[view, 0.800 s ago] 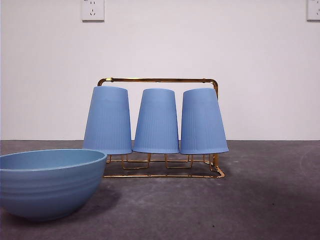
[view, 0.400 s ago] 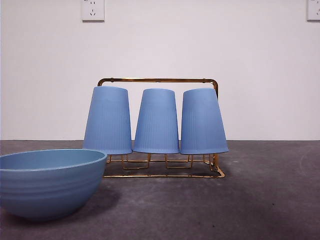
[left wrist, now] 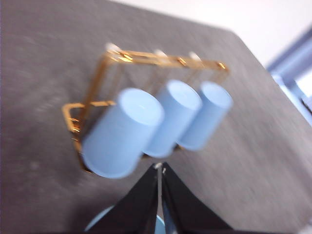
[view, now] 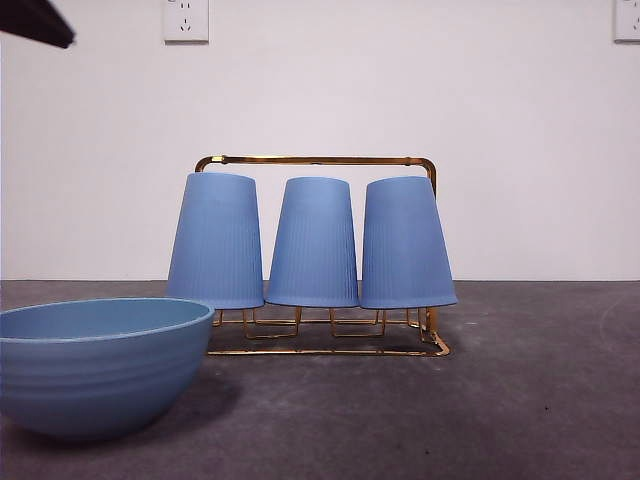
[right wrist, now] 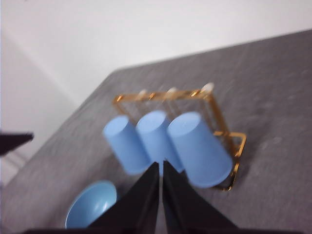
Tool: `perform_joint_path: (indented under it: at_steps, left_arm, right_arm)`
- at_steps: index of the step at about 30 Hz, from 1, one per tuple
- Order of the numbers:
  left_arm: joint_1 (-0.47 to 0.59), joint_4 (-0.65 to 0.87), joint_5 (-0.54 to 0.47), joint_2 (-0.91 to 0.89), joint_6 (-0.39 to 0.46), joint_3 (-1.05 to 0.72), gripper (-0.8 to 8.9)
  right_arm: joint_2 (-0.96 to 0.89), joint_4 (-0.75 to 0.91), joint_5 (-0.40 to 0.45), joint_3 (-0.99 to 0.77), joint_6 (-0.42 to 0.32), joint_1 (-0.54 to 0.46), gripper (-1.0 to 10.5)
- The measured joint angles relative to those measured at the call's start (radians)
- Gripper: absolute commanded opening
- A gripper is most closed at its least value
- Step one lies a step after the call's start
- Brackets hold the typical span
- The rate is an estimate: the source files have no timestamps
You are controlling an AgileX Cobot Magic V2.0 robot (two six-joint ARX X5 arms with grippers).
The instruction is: Right arm lift cup from the cupboard, then place it on the right of the bowl
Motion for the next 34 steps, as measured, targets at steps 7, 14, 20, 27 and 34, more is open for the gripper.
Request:
perform_joint_path:
  at_steps: [7, 14, 20, 27, 34]
  left_arm:
    - [-0.043, -0.111, 0.116, 0.111, 0.129, 0.114, 0.09]
    - [-0.058, -0.132, 0.195, 0.13, 0.256, 0.131, 0.1]
    - [-0.058, -0.132, 0.195, 0.13, 0.299, 0.131, 0.71]
    - [-0.058, -0.132, 0.195, 0.13, 0.309, 0.132, 4.32]
    - [-0.058, -0.132, 0.195, 0.13, 0.311, 0.132, 5.69]
  right_arm:
    - [0.126, -0.175, -0.018, 0.105, -0.206, 0.054, 0.1]
    - [0.184, -0.185, -0.041, 0.106, -0.309, 0.116, 0.1]
    - [0.192, -0.185, -0.042, 0.106, -0.337, 0.119, 0.1]
    - [0.192, -0.185, -0.042, 0.106, -0.342, 0.119, 3.2]
    - [0.192, -0.185, -0.042, 0.106, -0.343, 0.119, 4.9]
